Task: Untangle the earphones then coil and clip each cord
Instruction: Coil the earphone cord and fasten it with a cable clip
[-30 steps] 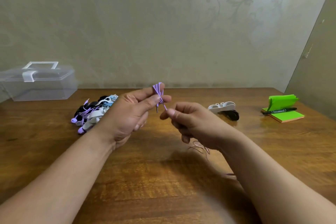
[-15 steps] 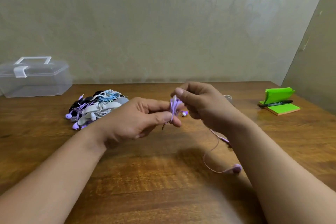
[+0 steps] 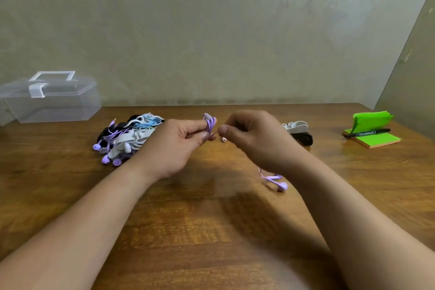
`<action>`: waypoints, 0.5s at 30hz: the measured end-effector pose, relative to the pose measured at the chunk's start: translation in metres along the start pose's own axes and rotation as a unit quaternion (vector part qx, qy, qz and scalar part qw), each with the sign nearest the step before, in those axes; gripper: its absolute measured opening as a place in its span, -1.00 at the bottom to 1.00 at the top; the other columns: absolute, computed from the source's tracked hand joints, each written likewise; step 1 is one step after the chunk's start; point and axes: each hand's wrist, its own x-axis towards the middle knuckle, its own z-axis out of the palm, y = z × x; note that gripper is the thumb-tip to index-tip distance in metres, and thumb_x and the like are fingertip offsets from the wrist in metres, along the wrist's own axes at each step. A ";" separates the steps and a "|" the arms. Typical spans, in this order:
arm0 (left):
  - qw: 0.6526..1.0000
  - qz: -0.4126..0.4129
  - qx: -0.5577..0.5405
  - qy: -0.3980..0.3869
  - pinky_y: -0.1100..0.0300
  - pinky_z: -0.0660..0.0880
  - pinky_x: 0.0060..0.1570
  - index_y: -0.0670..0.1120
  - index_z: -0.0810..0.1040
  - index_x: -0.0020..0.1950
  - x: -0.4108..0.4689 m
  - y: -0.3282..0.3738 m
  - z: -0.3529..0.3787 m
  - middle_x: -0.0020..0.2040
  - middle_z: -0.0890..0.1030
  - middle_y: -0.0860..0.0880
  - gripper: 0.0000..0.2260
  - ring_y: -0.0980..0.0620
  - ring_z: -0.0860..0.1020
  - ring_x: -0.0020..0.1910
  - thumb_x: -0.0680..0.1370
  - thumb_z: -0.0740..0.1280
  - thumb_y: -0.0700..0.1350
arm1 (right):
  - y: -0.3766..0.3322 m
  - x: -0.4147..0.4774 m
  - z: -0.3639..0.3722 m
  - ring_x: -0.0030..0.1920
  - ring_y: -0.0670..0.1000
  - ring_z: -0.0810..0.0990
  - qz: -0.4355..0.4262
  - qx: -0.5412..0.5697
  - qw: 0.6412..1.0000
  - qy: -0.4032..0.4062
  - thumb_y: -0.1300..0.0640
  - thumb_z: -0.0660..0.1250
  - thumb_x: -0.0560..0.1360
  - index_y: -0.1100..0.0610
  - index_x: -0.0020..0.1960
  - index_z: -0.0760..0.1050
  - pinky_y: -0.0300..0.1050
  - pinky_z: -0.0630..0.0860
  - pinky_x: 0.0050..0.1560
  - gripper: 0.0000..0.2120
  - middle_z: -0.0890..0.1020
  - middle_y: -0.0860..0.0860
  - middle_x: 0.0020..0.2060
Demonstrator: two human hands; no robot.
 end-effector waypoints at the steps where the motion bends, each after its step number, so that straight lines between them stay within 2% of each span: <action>1: 1.000 0.006 0.015 -0.021 0.30 0.46 0.29 0.13 0.68 0.26 -0.001 0.003 -0.001 0.03 0.74 0.22 -0.74 0.28 0.63 0.17 0.66 0.35 -0.16 | 0.003 0.001 -0.005 -0.37 -0.12 0.44 0.003 0.006 1.000 0.015 -0.04 0.43 0.61 0.04 -0.12 0.65 -0.18 0.35 -0.34 -0.81 0.58 -0.02 -0.37; 3: 0.996 0.014 0.026 -0.079 0.31 0.48 0.21 0.13 0.68 0.25 -0.004 0.011 -0.002 0.02 0.74 0.21 -0.75 0.28 0.63 0.14 0.67 0.34 -0.15 | 0.006 0.003 -0.014 -0.35 -0.12 0.47 0.004 0.035 0.999 0.024 -0.02 0.45 0.60 0.04 -0.10 0.65 -0.19 0.39 -0.32 -0.84 0.63 -0.02 -0.32; 5: 0.989 0.005 -0.006 -0.151 0.23 0.52 0.03 0.10 0.70 0.22 -0.007 0.019 -0.004 -0.04 0.75 0.16 -0.78 0.15 0.68 0.01 0.67 0.34 -0.13 | 0.010 0.003 -0.018 -0.38 -0.13 0.45 0.004 0.101 0.995 0.006 0.03 0.46 0.60 0.12 -0.08 0.63 -0.22 0.39 -0.36 -0.83 0.62 -0.04 -0.34; 6: 0.983 -0.001 -0.044 -0.181 0.18 0.51 -0.18 0.05 0.73 0.19 -0.009 0.022 -0.005 -0.11 0.74 0.11 -0.80 0.03 0.65 -0.21 0.66 0.34 -0.12 | 0.012 0.003 -0.018 -0.41 -0.14 0.42 0.009 0.152 0.988 -0.012 0.06 0.45 0.60 0.18 -0.08 0.60 -0.22 0.36 -0.39 -0.81 0.60 -0.04 -0.36; 7: 0.974 -0.007 -0.097 -0.203 0.18 0.38 -0.39 0.00 0.74 0.16 -0.011 0.025 -0.006 -0.14 0.73 0.06 -0.80 -0.01 0.50 -0.44 0.65 0.33 -0.11 | 0.014 0.003 -0.017 -0.44 -0.12 0.37 0.017 0.216 0.976 -0.035 0.08 0.43 0.61 0.23 -0.07 0.58 -0.23 0.32 -0.42 -0.79 0.56 -0.02 -0.37; 8: 0.964 -0.012 -0.158 -0.214 0.22 0.22 -0.50 -0.03 0.74 0.16 -0.012 0.026 -0.007 -0.08 0.74 0.00 -0.79 0.04 0.33 -0.55 0.63 0.32 -0.11 | 0.015 0.003 -0.015 -0.45 -0.11 0.31 0.025 0.286 0.956 -0.059 0.08 0.41 0.60 0.25 -0.06 0.55 -0.24 0.28 -0.45 -0.77 0.50 0.01 -0.39; 9: 0.952 -0.018 -0.219 -0.214 0.24 0.13 -0.52 -0.02 0.73 0.18 -0.014 0.027 -0.008 0.03 0.74 -0.06 -0.76 0.11 0.25 -0.59 0.61 0.31 -0.11 | 0.015 0.003 -0.012 -0.46 -0.10 0.24 0.032 0.351 0.933 -0.080 0.06 0.38 0.59 0.25 -0.07 0.52 -0.26 0.24 -0.47 -0.76 0.43 0.02 -0.40; 11: 0.925 -0.025 -0.330 -0.188 0.20 0.06 -0.46 0.01 0.71 0.23 -0.015 0.029 -0.008 0.15 0.72 -0.12 -0.72 0.19 0.21 -0.63 0.58 0.30 -0.11 | 0.017 0.003 -0.007 -0.46 -0.11 0.18 0.049 0.424 0.899 -0.099 0.04 0.35 0.59 0.18 -0.11 0.49 -0.29 0.21 -0.50 -0.78 0.33 -0.01 -0.40; 13: 0.910 -0.025 -0.395 -0.126 0.17 0.08 -0.42 0.00 0.71 0.24 -0.011 0.029 -0.004 0.18 0.71 -0.13 -0.71 0.21 0.20 -0.65 0.57 0.31 -0.12 | 0.019 0.001 0.000 -0.44 -0.10 0.21 0.067 0.403 0.906 -0.107 0.03 0.33 0.64 0.16 -0.06 0.55 -0.25 0.21 -0.46 -0.79 0.35 -0.04 -0.39; 15: 0.921 -0.027 -0.385 -0.054 0.21 0.11 -0.45 -0.01 0.71 0.25 -0.005 0.023 0.000 0.20 0.71 -0.15 -0.72 0.20 0.19 -0.65 0.57 0.33 -0.11 | 0.015 -0.002 0.007 -0.40 -0.08 0.26 0.077 0.322 0.938 -0.106 0.00 0.29 0.69 0.16 0.05 0.63 -0.19 0.21 -0.41 -0.75 0.41 -0.04 -0.36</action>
